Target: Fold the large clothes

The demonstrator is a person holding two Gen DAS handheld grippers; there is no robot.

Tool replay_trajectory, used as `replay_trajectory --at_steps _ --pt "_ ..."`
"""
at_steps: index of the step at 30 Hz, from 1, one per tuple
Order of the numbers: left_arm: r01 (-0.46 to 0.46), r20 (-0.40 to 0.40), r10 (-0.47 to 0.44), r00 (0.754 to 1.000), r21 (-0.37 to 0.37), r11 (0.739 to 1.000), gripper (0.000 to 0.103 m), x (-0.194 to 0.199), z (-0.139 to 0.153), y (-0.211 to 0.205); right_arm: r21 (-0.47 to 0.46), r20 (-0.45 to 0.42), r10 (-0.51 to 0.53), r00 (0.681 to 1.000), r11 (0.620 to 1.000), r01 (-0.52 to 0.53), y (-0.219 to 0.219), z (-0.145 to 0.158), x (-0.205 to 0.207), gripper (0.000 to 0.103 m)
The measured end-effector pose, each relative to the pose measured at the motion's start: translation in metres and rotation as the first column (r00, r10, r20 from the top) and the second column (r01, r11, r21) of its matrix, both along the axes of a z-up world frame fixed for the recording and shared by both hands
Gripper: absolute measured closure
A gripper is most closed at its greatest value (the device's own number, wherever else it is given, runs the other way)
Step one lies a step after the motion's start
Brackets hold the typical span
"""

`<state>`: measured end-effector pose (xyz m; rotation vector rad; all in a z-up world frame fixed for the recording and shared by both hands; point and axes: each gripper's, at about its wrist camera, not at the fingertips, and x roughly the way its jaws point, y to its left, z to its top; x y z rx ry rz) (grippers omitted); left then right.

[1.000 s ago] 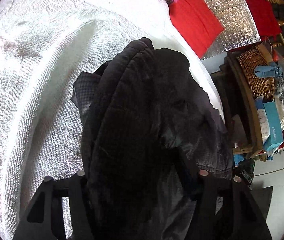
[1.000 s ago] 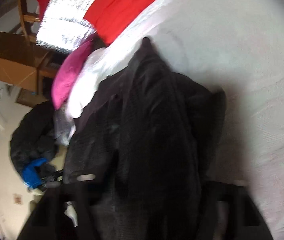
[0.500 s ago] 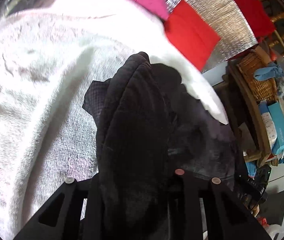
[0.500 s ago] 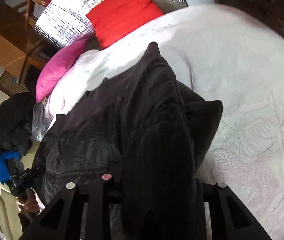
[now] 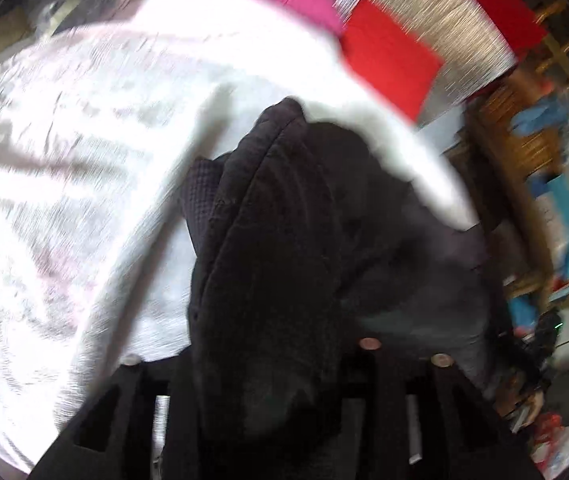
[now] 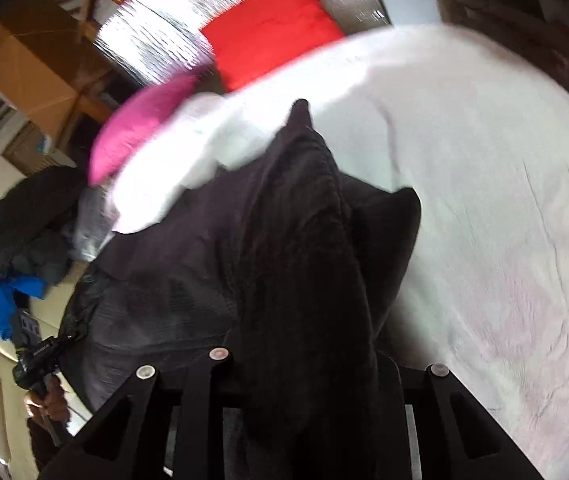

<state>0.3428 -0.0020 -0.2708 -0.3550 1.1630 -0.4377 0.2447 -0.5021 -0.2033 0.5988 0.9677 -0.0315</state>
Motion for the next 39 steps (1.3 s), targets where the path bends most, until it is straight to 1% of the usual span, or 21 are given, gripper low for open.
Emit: replay_trajectory --at_steps 1,2,3,6,9,11,12,14,16,17,21,22,23,25,27,29,32,34,36,37,39 --pt "-0.019 -0.021 0.019 1.000 0.009 1.000 0.042 0.003 -0.008 0.003 0.017 -0.020 -0.012 1.000 1.000 0.013 -0.003 -0.012 0.002 0.063" --pt "-0.040 -0.044 0.040 0.998 0.004 0.999 0.037 0.005 -0.013 0.007 0.040 -0.037 -0.033 0.999 0.999 0.034 -0.008 -0.021 0.001 0.047" --pt "-0.046 -0.056 0.045 0.997 -0.011 0.999 0.036 0.006 -0.014 0.010 0.060 -0.048 -0.046 0.998 0.997 0.048 -0.013 -0.025 -0.001 0.043" --pt "-0.076 -0.060 0.075 0.995 -0.018 0.997 0.035 0.002 -0.008 0.018 0.122 -0.047 -0.082 0.996 0.989 0.087 -0.022 -0.022 -0.013 0.042" --pt "-0.116 0.033 0.115 0.993 0.033 0.993 0.035 -0.016 0.011 0.026 0.114 -0.007 -0.130 0.991 0.985 0.130 -0.030 -0.010 -0.033 0.041" --pt "-0.163 0.109 0.157 0.982 0.042 0.986 0.035 -0.032 0.026 0.036 0.101 0.031 -0.175 0.984 0.980 0.171 -0.035 -0.001 -0.051 0.040" --pt "-0.183 0.126 0.177 0.976 0.038 0.982 0.034 -0.039 0.028 0.043 0.088 0.059 -0.204 0.977 0.976 0.198 -0.038 0.006 -0.065 0.038" --pt "-0.231 0.143 0.230 0.963 -0.009 0.973 0.034 -0.059 0.032 0.060 0.075 0.084 -0.234 0.969 0.971 0.228 -0.029 0.015 -0.075 0.038" --pt "-0.262 0.141 0.269 0.953 -0.065 0.963 0.034 -0.080 0.033 0.072 0.105 0.096 -0.268 0.959 0.961 0.258 -0.025 0.020 -0.095 0.037" --pt "-0.274 0.145 0.285 0.947 -0.092 0.957 0.034 -0.091 0.032 0.075 0.142 0.116 -0.277 0.954 0.955 0.260 -0.022 0.023 -0.109 0.037" --pt "-0.256 0.191 0.290 0.938 -0.184 0.949 0.033 -0.137 0.027 0.051 0.244 0.164 -0.243 0.956 0.949 0.199 0.005 0.027 -0.139 0.034" --pt "-0.250 0.192 0.292 0.937 -0.218 0.943 0.029 -0.149 0.023 0.047 0.275 0.164 -0.216 0.963 0.947 0.165 0.013 0.025 -0.143 0.034" --pt "-0.235 0.176 0.282 0.943 -0.245 0.941 0.023 -0.157 0.019 0.044 0.305 0.158 -0.191 0.969 0.943 0.136 0.020 0.020 -0.146 0.034" --pt "-0.209 0.110 0.247 0.963 -0.276 0.938 0.021 -0.160 0.003 0.029 0.369 0.126 -0.137 0.983 0.926 0.082 0.038 0.008 -0.145 0.034" --pt "-0.233 0.063 0.263 0.963 -0.301 0.925 0.021 -0.155 -0.008 0.019 0.402 0.049 -0.094 0.994 0.913 0.067 0.053 -0.010 -0.133 0.034" --pt "-0.297 0.016 0.314 0.949 -0.285 0.911 0.021 -0.140 -0.015 0.018 0.393 0.014 -0.094 0.995 0.916 0.081 0.056 -0.020 -0.122 0.034" --pt "-0.395 -0.066 0.396 0.916 -0.324 0.860 0.021 -0.118 -0.033 0.024 0.432 -0.037 -0.151 0.988 0.889 0.152 0.047 -0.040 -0.103 0.034" --pt "-0.439 -0.109 0.428 0.897 -0.336 0.833 0.021 -0.104 -0.040 0.026 0.496 -0.075 -0.209 0.975 0.841 0.218 0.035 -0.058 -0.094 0.034" --pt "-0.463 -0.123 0.450 0.885 -0.346 0.816 0.022 -0.093 -0.044 0.025 0.557 -0.067 -0.263 0.963 0.791 0.255 0.024 -0.064 -0.094 0.033" --pt "-0.464 -0.114 0.454 0.884 -0.342 0.817 0.023 -0.089 -0.043 0.023 0.571 -0.060 -0.274 0.960 0.780 0.258 0.022 -0.064 -0.092 0.033" --pt "-0.445 -0.083 0.442 0.893 -0.304 0.842 0.031 -0.080 -0.037 0.016 0.569 -0.033 -0.308 0.951 0.776 0.271 0.018 -0.063 -0.087 0.034"
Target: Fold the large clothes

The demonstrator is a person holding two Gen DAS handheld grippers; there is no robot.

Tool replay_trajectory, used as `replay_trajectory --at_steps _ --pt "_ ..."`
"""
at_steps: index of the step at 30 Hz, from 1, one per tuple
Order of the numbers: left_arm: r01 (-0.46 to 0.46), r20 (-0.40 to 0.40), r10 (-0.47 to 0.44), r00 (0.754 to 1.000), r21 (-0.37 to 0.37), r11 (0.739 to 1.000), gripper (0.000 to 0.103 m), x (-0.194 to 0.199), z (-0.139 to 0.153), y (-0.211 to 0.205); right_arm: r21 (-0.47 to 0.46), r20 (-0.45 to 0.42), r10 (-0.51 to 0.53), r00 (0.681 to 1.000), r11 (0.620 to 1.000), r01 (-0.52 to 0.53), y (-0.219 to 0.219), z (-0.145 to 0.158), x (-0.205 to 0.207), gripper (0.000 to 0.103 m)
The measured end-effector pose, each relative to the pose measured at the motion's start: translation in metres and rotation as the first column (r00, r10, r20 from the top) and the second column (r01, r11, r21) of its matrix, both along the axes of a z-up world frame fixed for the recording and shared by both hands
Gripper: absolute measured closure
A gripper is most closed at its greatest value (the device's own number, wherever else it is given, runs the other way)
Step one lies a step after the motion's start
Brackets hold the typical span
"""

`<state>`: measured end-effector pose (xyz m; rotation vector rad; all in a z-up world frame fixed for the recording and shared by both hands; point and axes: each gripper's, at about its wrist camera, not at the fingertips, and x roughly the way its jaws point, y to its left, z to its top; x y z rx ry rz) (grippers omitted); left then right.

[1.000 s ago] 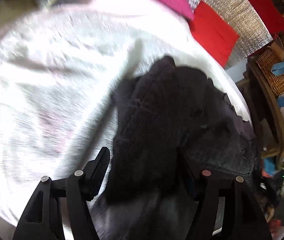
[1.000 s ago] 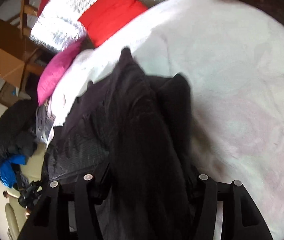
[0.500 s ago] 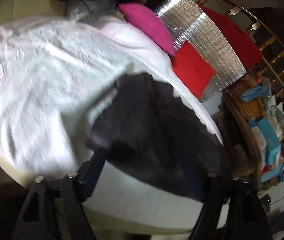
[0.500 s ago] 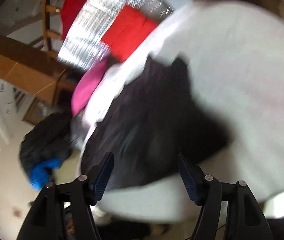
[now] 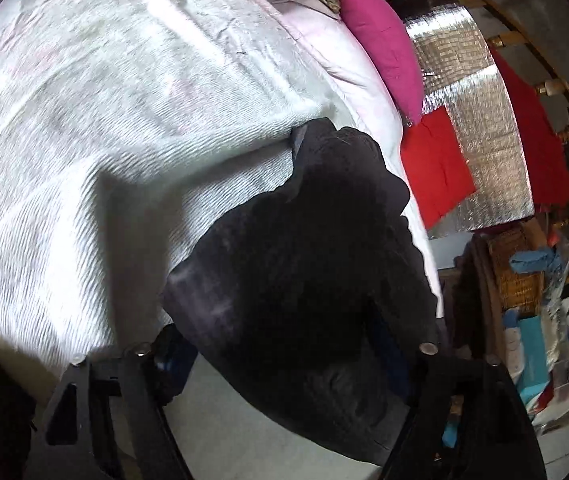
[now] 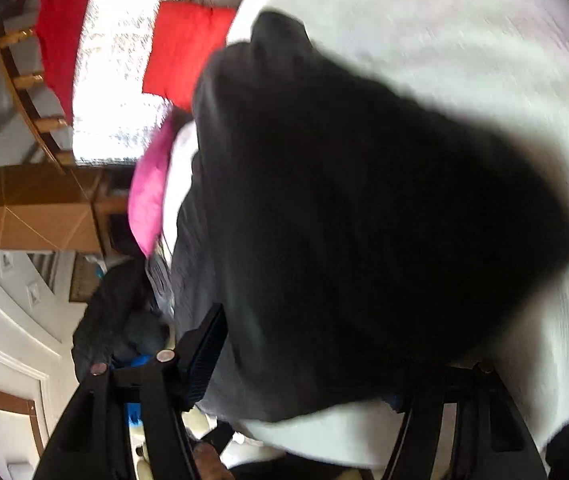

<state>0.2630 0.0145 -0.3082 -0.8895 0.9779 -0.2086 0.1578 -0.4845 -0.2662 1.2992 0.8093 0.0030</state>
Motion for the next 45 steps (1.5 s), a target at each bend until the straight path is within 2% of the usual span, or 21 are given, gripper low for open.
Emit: replay_trajectory --at_steps 5,9,12,13,17,20,23,25,28,29,32,34,36,38,41,45 --pt "0.032 0.027 -0.033 0.999 0.045 0.998 0.046 0.026 0.006 -0.011 -0.081 0.026 -0.042 0.999 0.996 0.044 -0.008 0.007 0.024 0.047" --pt "0.063 0.041 -0.066 0.997 0.072 0.995 0.048 0.063 0.012 -0.023 -0.153 0.048 -0.051 0.998 0.987 0.058 -0.014 0.016 0.055 0.050" --pt "0.062 0.051 -0.066 0.996 0.089 0.994 0.047 0.082 0.009 -0.029 -0.160 0.045 -0.066 0.997 0.984 0.073 -0.017 0.008 0.075 0.050" --pt "0.059 0.050 -0.065 0.997 0.100 0.993 0.043 0.083 0.007 -0.030 -0.175 0.050 -0.061 0.997 0.982 0.069 -0.017 0.007 0.080 0.050" --pt "0.067 0.054 -0.074 0.996 0.121 0.990 0.040 0.076 0.007 -0.031 -0.191 0.050 -0.042 0.998 0.980 0.051 -0.010 0.011 0.076 0.047" --pt "0.075 0.031 -0.080 0.996 0.136 0.988 0.034 0.059 0.013 -0.023 -0.187 0.025 -0.030 0.999 0.982 0.034 -0.008 0.015 0.068 0.038" --pt "0.064 0.028 -0.073 0.997 0.257 0.964 0.029 0.026 0.029 -0.016 -0.258 -0.024 -0.020 1.000 0.966 0.014 -0.001 0.031 0.042 0.033" --pt "0.067 0.043 -0.091 0.995 0.398 0.915 0.029 0.002 0.050 -0.022 -0.356 -0.036 0.002 0.999 0.934 -0.015 0.012 0.051 0.021 0.033" --pt "0.080 0.071 -0.150 0.986 0.588 0.805 0.028 -0.033 0.084 -0.038 -0.480 -0.030 0.041 0.999 0.876 -0.051 0.036 0.082 -0.004 0.033" --pt "0.089 0.088 -0.184 0.979 0.627 0.774 0.027 -0.047 0.097 -0.045 -0.513 -0.031 0.053 0.998 0.856 -0.062 0.045 0.091 -0.011 0.033" --pt "0.079 0.141 -0.246 0.959 0.700 0.710 0.023 -0.090 0.135 -0.057 -0.631 -0.021 0.095 0.995 0.771 -0.087 0.075 0.135 -0.032 0.033" --pt "0.040 0.203 -0.267 0.942 0.722 0.691 0.018 -0.114 0.163 -0.062 -0.704 -0.002 0.117 0.993 0.705 -0.085 0.103 0.166 -0.041 0.033" --pt "0.005 0.266 -0.278 0.923 0.713 0.701 0.011 -0.133 0.190 -0.063 -0.784 0.017 0.139 0.990 0.616 -0.074 0.131 0.196 -0.063 0.033" --pt "-0.051 0.346 -0.277 0.896 0.702 0.710 0.009 -0.156 0.214 -0.060 -0.841 0.033 0.141 0.989 0.539 -0.049 0.150 0.218 -0.080 0.033" --pt "-0.119 0.419 -0.281 0.863 0.712 0.692 0.006 -0.181 0.245 -0.059 -0.880 0.082 0.129 0.988 0.475 0.011 0.169 0.243 -0.108 0.030" --pt "-0.146 0.442 -0.312 0.841 0.740 0.657 0.006 -0.205 0.267 -0.062 -0.895 0.118 0.119 0.986 0.443 0.054 0.186 0.264 -0.128 0.029"
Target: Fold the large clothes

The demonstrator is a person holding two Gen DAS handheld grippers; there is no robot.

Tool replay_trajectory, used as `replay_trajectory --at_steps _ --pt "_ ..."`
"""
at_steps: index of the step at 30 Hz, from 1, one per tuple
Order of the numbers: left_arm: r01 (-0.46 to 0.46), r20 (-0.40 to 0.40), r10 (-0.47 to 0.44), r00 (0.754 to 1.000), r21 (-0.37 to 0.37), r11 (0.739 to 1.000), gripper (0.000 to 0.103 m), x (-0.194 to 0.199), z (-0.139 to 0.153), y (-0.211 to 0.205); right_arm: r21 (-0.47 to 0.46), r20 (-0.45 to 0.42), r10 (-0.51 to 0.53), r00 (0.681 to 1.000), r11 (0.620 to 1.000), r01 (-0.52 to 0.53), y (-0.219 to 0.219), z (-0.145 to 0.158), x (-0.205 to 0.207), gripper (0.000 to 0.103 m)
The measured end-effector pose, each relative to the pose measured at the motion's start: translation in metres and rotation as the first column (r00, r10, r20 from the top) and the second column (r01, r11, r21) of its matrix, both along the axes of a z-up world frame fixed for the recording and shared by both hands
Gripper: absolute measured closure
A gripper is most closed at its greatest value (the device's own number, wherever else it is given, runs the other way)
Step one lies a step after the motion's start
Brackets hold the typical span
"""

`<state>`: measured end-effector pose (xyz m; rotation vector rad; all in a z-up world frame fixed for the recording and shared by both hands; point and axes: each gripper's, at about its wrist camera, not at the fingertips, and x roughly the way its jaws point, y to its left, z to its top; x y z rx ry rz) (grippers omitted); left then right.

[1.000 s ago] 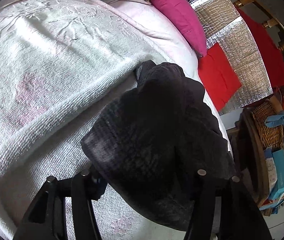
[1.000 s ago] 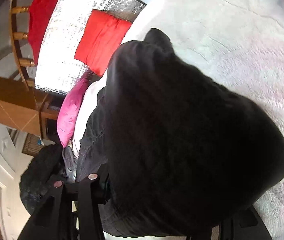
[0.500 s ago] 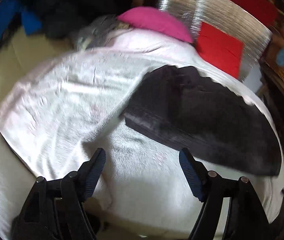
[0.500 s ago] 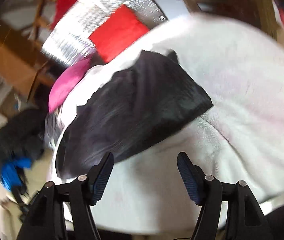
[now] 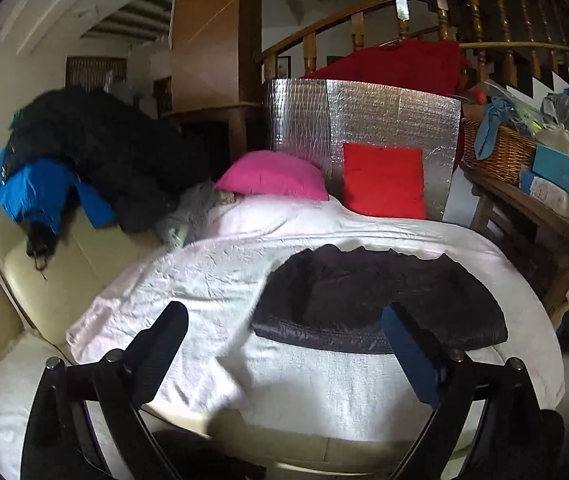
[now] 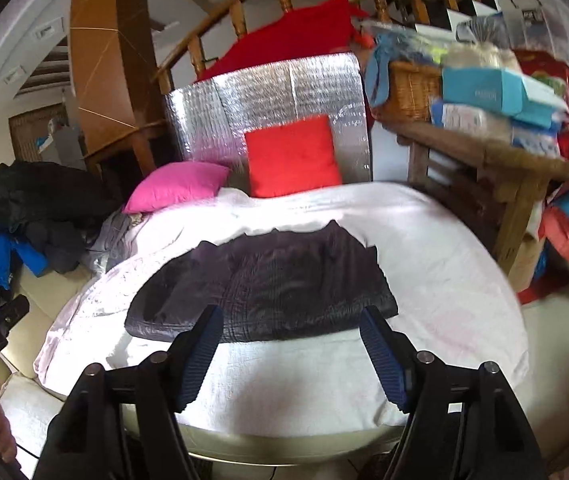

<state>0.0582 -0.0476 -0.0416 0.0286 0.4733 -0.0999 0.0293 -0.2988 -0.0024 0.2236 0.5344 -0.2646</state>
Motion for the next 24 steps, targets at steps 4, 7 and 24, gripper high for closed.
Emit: replay_trajectory --at_steps 4,7,24 --pt "-0.005 0.057 0.004 0.998 0.015 1.000 0.005 -0.021 0.015 0.002 -0.026 0.043 0.000 0.999 1.000 0.001 0.010 0.017 -0.018 0.029" --pt "-0.008 0.084 0.006 0.996 0.027 1.000 0.005 -0.033 0.023 0.003 -0.053 0.074 -0.001 0.997 0.999 0.005 0.016 0.028 -0.027 0.026" --pt "-0.013 0.175 0.006 0.985 0.038 0.999 0.000 -0.073 0.051 0.015 -0.128 0.086 -0.042 0.995 0.990 0.053 0.038 0.045 -0.044 0.026"
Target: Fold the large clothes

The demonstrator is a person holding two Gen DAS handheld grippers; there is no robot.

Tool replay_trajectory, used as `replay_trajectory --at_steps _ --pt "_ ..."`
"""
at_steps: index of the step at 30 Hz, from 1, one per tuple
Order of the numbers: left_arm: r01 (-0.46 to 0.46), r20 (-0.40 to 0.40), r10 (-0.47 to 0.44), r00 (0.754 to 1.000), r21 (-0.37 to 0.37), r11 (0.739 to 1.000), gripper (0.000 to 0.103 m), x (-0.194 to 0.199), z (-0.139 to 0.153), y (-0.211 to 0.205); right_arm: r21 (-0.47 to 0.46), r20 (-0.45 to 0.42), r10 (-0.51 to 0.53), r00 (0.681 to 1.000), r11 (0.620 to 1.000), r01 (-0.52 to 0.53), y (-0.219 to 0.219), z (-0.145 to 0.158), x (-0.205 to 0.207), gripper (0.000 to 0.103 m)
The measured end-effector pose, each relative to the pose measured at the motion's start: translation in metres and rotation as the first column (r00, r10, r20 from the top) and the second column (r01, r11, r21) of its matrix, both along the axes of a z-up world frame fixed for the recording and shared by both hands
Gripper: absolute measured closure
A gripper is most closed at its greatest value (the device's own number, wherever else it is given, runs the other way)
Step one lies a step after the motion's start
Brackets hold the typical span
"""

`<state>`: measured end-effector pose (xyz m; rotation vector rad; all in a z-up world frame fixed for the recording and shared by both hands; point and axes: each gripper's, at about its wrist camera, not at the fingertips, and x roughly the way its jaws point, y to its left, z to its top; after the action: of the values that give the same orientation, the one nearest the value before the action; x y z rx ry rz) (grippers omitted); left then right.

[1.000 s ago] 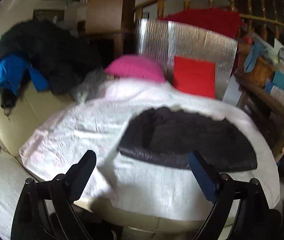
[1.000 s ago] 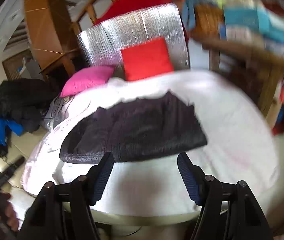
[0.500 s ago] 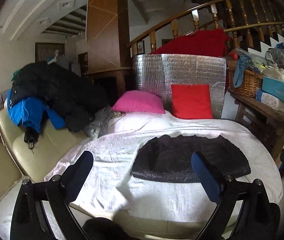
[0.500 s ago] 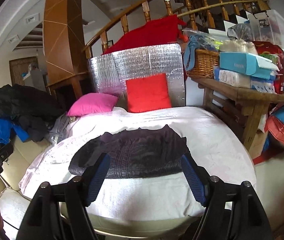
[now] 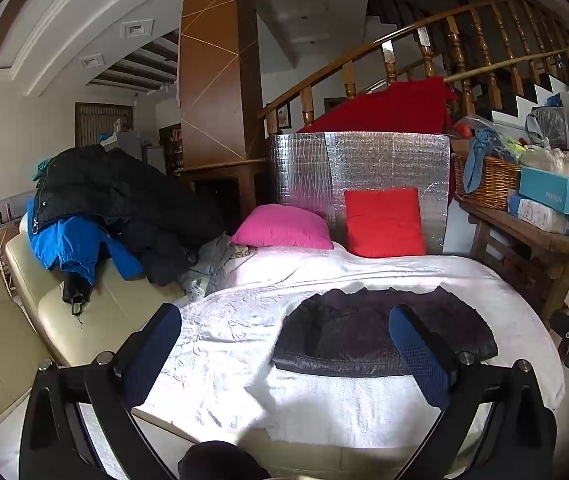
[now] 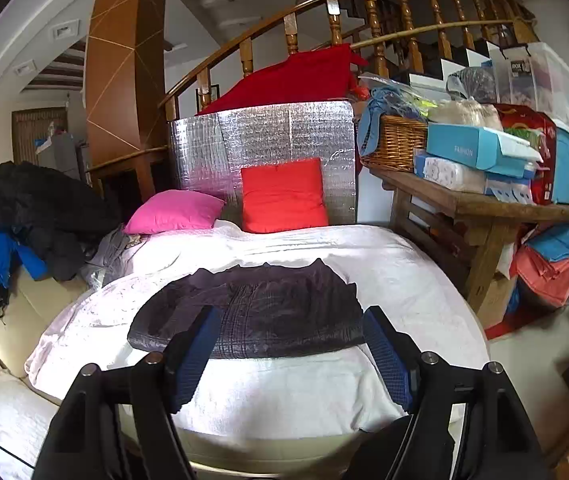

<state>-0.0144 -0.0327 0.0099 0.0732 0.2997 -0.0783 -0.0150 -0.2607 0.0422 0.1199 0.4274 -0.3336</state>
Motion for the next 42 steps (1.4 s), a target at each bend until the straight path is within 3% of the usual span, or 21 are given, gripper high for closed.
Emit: replay_trajectory --at_steps 42 --pt "-0.005 0.006 0.005 1.000 0.013 1.000 0.000 -0.007 0.000 0.004 -0.032 -0.013 0.045 0.999 0.998 -0.046 0.018 -0.002 0.007 0.026"
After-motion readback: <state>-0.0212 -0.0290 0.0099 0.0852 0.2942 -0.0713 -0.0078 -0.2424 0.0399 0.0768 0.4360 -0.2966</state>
